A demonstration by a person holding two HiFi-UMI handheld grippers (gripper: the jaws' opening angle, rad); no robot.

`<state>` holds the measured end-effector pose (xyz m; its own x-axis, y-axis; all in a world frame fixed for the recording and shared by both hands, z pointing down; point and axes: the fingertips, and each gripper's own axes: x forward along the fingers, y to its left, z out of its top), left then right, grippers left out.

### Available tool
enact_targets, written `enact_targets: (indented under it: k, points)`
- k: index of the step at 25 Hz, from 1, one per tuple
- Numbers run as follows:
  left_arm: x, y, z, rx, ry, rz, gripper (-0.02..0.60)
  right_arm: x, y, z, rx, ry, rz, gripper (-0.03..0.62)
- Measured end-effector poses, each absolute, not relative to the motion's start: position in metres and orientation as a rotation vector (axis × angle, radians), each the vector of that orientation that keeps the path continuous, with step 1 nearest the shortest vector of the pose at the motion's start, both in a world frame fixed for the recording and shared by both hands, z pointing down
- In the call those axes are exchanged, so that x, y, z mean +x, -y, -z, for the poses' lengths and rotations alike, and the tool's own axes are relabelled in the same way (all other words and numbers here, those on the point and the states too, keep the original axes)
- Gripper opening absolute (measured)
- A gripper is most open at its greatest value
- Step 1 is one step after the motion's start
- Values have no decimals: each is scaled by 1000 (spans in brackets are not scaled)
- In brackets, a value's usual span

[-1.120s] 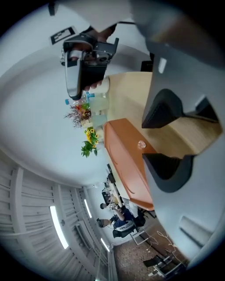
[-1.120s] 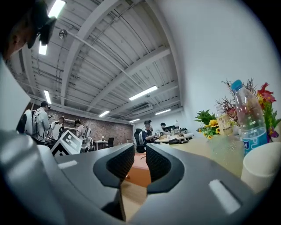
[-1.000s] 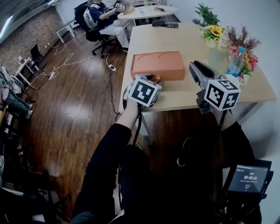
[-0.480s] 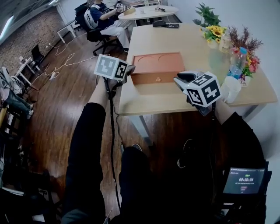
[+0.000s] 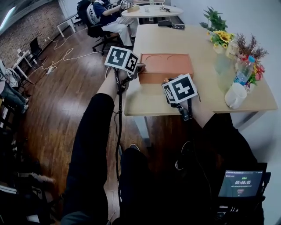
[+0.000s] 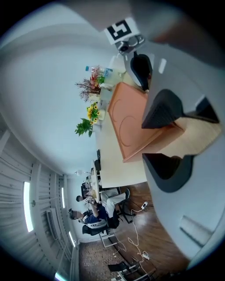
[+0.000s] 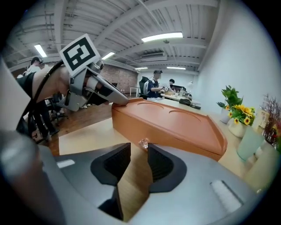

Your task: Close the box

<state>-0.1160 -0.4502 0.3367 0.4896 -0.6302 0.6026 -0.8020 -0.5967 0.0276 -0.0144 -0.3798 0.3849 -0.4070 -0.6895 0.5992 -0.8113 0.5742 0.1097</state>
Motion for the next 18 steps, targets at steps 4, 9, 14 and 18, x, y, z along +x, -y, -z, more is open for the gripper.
enact_targets:
  k: [4,9,14,18]
  points:
    - [-112,449,-336,2458,1181,-816,117,-12,388,-388,1280,2207,-347,123]
    - [-111,448,-336,2469,1191,-781,114,-11,395,-390,1330,2187,-383,81]
    - [-111,447,-334,2477,1205,-720,109,-11,396,-388,1331,2194,-412,69]
    - [-110,441,-335,2477,1184,-707,114,-10,383,-389,1288,2200,-402,64]
